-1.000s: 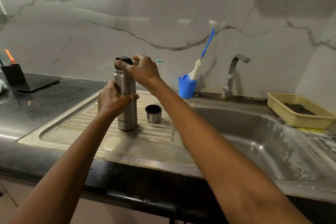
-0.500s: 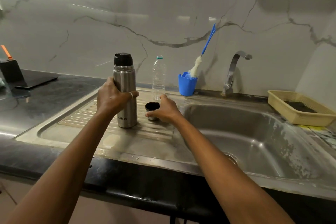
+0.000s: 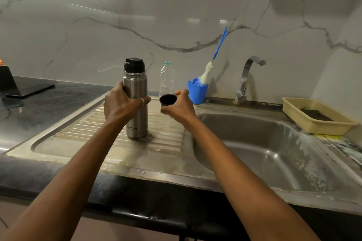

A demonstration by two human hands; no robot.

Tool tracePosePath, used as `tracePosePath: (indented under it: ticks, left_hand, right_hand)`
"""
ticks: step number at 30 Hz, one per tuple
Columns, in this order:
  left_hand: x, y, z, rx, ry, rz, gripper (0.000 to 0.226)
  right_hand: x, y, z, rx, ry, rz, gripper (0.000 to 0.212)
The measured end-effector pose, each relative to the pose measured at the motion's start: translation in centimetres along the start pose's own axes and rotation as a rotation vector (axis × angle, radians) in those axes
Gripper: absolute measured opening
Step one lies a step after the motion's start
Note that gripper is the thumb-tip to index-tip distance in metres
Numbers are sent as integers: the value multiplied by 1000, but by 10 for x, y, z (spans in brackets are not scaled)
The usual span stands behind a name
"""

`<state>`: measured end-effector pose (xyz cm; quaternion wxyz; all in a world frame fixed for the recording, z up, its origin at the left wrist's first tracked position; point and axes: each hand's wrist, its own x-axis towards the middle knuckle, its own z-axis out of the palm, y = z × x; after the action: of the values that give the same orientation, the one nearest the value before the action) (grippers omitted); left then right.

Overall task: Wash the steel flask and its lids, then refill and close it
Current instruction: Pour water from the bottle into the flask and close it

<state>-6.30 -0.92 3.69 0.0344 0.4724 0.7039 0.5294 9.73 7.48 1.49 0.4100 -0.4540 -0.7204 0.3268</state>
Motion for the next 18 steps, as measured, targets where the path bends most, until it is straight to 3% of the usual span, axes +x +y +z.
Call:
tracePosePath:
  ticks: [11, 14, 18]
  left_hand:
    - [-7, 41, 36, -74, -55, 41, 61]
    - [-7, 45, 39, -71, -65, 51, 61]
    - [-7, 45, 46, -64, -80, 61, 61]
  right_hand:
    - [17, -53, -84, 255, -26, -150, 63]
    - [21, -76, -111, 222, -97, -202, 53]
    - [30, -114, -137, 56, -270, -254, 61]
